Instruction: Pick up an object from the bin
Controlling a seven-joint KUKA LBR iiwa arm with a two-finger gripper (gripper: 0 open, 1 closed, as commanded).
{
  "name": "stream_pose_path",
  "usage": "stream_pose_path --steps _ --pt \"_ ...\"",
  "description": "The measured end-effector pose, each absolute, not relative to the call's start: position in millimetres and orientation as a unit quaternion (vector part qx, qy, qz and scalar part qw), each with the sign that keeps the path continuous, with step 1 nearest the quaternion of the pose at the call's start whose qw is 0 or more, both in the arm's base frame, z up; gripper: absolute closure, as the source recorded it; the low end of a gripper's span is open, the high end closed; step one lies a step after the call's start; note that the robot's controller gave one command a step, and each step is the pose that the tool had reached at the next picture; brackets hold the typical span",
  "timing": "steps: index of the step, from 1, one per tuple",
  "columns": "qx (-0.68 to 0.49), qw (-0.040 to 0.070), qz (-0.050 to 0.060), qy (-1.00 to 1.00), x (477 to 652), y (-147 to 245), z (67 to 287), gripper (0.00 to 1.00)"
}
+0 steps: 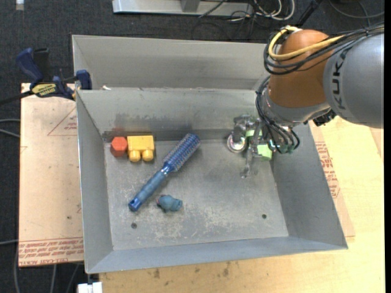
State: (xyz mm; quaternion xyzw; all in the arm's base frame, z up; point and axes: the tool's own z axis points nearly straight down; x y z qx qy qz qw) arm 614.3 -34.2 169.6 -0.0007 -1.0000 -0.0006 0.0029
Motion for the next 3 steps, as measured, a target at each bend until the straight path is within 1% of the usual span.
stream_pose_path --steps 1,2,3 --pt "0.000 -0.004 0.000 -1.000 658.6 -83.6 67.9 0.00" --pt "0.004 -0.003 0.001 -1.000 656.6 -131.0 70.9 0.00" --pt "0.005 -0.005 0.000 -1.000 657.7 -129.7 71.5 0.00"
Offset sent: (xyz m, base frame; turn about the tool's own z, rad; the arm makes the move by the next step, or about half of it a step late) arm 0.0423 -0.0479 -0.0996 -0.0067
